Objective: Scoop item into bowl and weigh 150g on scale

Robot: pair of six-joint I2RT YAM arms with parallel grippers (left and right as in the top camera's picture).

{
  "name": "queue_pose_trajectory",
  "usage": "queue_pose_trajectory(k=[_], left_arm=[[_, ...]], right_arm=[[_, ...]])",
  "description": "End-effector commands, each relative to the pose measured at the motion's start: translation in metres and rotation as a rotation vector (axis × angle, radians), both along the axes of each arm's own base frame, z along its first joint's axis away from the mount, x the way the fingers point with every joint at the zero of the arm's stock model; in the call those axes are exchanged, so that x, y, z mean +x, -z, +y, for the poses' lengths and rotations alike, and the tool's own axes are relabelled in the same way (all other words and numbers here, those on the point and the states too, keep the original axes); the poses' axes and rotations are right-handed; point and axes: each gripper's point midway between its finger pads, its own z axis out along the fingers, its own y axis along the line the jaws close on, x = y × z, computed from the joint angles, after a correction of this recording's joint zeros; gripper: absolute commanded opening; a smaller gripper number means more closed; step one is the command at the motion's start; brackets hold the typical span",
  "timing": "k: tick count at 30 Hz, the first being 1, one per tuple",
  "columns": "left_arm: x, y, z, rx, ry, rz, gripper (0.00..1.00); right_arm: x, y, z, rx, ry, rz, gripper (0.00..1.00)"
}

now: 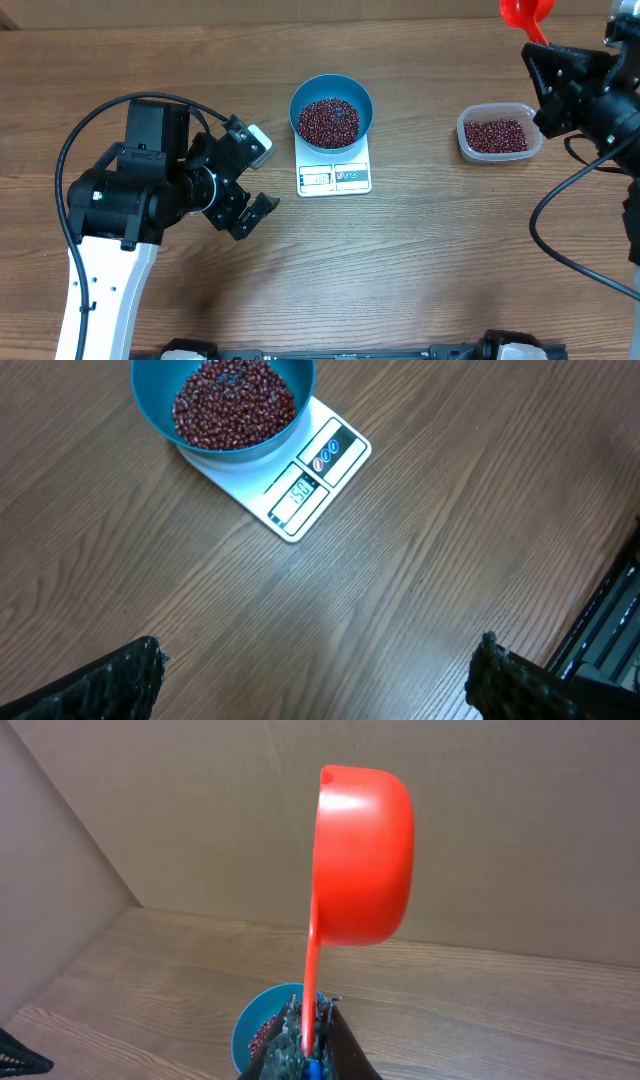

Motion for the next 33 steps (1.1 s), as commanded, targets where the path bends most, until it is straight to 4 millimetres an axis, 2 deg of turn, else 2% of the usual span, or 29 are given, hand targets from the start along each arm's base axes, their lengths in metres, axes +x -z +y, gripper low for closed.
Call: queue_pose_trajectory(k=[1,6,8,15,18,33], left_arm=[[0.0011,-0.0051,-0.0015,-0.006,0.021,-0.02,1.0],[0.001,-0.0051,-0.0015,-0.007,0.021,-0.02,1.0],[0.001,-0.0051,-0.0015,-0.007,0.021,-0.02,1.0],[0.0011,-0.0051,-0.0015,-0.006,0.021,-0.02,1.0],[0.001,-0.0051,-0.0015,-0.007,0.021,-0.02,1.0],[0.003,-0.0059,-0.001,-0.003,0.019,-0.03,1.0]], right_arm=[[-0.0037,-0.0102,0.0029,0.003,-0.011,-0.025,0.04],[-0.0051,-0.0112,0.0062,0.008,-0.031,-0.028,0.05],[-0.0055,-0.0113,0.007,0.009,-0.037,-0.028,0.1],[-0.0061,-0.0114,0.0082,0.012,-0.044,-0.028,0.1],[-0.0068,-0.0116,0.0099,0.015,-0.055,-0.028,0.04],[-0.01,-0.0062,0.0126,0.023,-0.071,0.0,0.04]])
